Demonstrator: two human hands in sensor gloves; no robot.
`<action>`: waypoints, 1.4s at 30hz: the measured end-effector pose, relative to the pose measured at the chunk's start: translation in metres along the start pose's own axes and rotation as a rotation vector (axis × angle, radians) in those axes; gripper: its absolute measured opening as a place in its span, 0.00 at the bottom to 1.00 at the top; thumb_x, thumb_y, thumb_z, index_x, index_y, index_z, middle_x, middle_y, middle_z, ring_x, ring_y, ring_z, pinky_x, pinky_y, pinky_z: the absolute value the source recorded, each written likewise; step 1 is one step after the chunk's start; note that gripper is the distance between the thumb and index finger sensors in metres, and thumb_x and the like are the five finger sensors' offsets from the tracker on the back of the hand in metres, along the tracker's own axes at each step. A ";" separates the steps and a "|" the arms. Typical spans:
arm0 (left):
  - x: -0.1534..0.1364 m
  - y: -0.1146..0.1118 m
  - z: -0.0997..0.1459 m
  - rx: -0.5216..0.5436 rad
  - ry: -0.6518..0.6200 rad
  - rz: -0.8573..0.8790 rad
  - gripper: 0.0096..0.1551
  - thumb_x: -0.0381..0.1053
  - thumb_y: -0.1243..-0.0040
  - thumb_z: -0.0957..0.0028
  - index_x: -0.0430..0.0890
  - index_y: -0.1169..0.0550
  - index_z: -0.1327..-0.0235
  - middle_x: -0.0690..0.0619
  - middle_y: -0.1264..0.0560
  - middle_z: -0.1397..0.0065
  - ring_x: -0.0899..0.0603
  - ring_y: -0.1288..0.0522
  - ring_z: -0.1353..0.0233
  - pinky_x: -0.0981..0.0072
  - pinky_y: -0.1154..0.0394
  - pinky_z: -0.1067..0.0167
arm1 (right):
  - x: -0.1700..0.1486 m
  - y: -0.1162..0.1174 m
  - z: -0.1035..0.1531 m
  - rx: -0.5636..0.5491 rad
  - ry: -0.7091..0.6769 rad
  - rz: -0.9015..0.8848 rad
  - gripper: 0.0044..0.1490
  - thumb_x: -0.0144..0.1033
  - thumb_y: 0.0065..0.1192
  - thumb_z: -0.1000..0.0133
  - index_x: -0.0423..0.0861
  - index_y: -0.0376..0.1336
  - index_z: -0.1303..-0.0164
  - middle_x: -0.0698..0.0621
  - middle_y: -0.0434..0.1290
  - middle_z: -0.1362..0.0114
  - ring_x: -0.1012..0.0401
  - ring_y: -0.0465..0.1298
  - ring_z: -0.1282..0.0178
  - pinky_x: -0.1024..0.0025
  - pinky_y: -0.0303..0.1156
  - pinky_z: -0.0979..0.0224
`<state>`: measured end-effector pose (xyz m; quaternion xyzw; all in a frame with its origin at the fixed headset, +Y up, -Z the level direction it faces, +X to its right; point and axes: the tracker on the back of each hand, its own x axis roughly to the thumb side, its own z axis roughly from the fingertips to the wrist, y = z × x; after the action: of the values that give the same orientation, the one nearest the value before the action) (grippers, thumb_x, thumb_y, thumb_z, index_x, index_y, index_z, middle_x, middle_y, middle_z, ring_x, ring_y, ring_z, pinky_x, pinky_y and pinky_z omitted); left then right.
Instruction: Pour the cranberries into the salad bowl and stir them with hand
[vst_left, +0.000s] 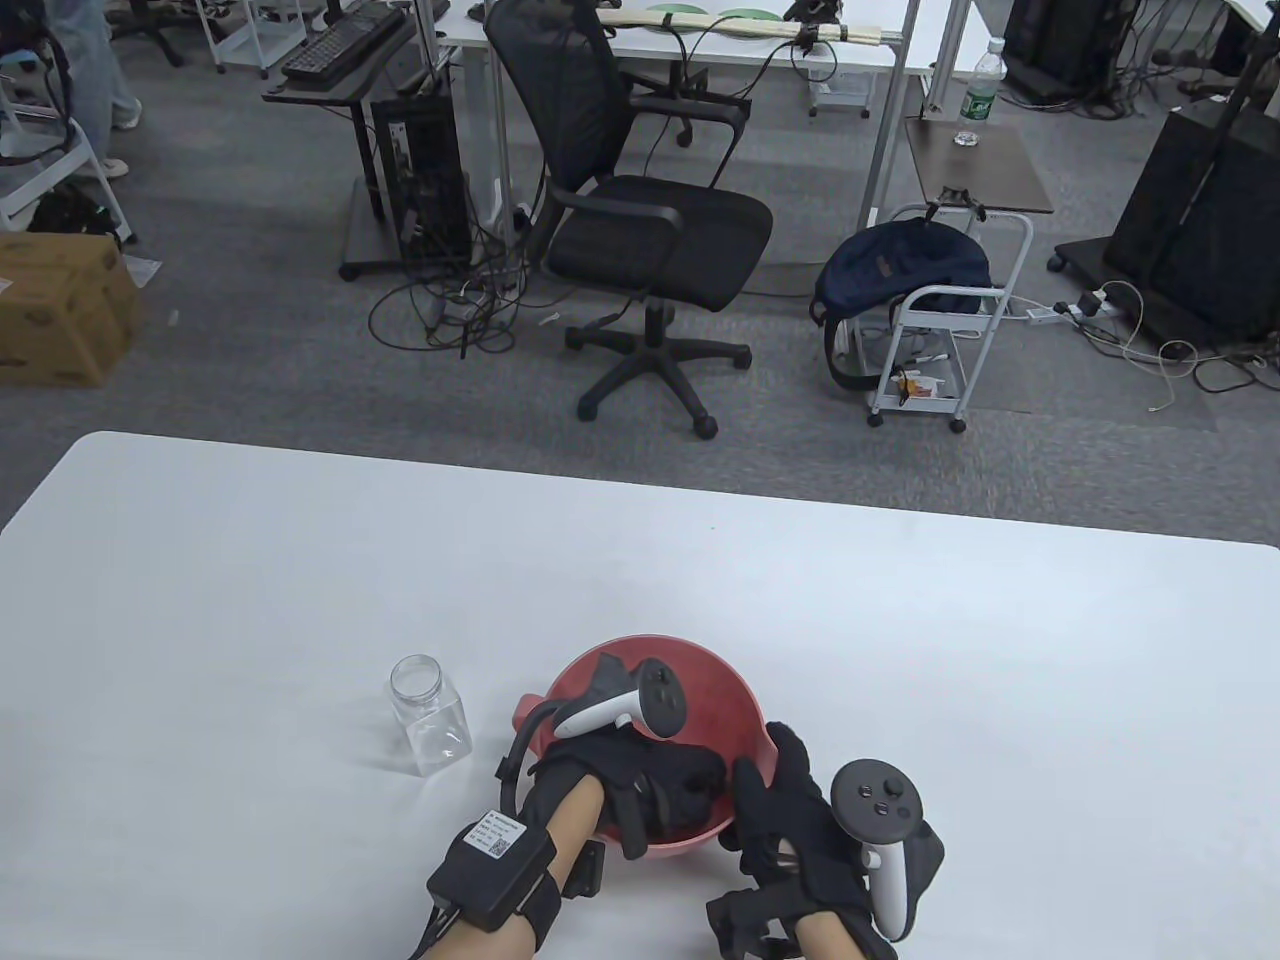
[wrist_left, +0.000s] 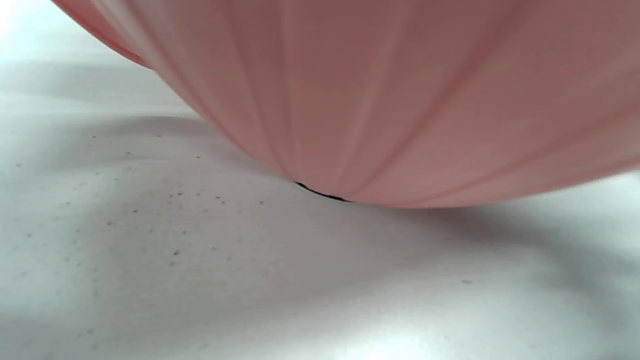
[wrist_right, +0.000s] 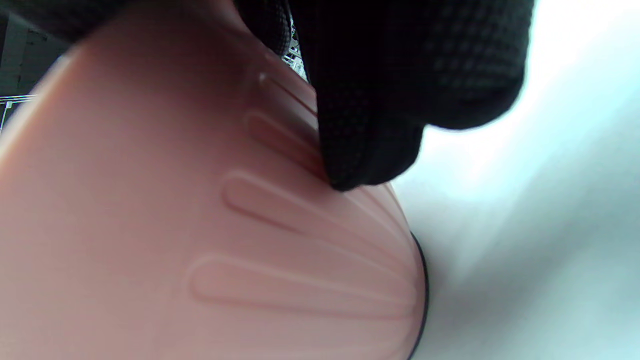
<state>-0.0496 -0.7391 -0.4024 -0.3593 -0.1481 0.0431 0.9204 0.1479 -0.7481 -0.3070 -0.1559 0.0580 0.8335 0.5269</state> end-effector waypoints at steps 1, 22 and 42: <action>0.000 0.000 0.000 0.005 0.004 -0.003 0.38 0.86 0.44 0.56 0.96 0.41 0.29 0.97 0.27 0.19 0.64 0.32 0.11 0.63 0.26 0.19 | 0.000 0.000 0.000 0.000 0.000 0.000 0.43 0.62 0.57 0.43 0.54 0.49 0.23 0.43 0.68 0.23 0.57 0.85 0.61 0.74 0.84 0.63; -0.003 0.001 0.000 0.027 -0.005 0.033 0.42 0.85 0.55 0.42 0.76 0.48 0.15 0.71 0.44 0.07 0.55 0.45 0.08 0.54 0.33 0.18 | 0.000 -0.001 0.000 0.003 0.001 -0.004 0.43 0.62 0.56 0.43 0.54 0.49 0.23 0.43 0.68 0.23 0.58 0.85 0.61 0.74 0.84 0.63; -0.011 0.002 0.002 0.000 0.068 0.081 0.42 0.82 0.55 0.35 0.58 0.31 0.16 0.55 0.26 0.17 0.43 0.26 0.22 0.63 0.20 0.30 | -0.001 -0.001 0.000 0.000 0.004 -0.004 0.42 0.62 0.55 0.43 0.54 0.49 0.23 0.43 0.68 0.23 0.57 0.85 0.61 0.74 0.84 0.63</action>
<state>-0.0601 -0.7384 -0.4051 -0.3663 -0.1019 0.0682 0.9224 0.1486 -0.7484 -0.3066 -0.1578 0.0588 0.8321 0.5285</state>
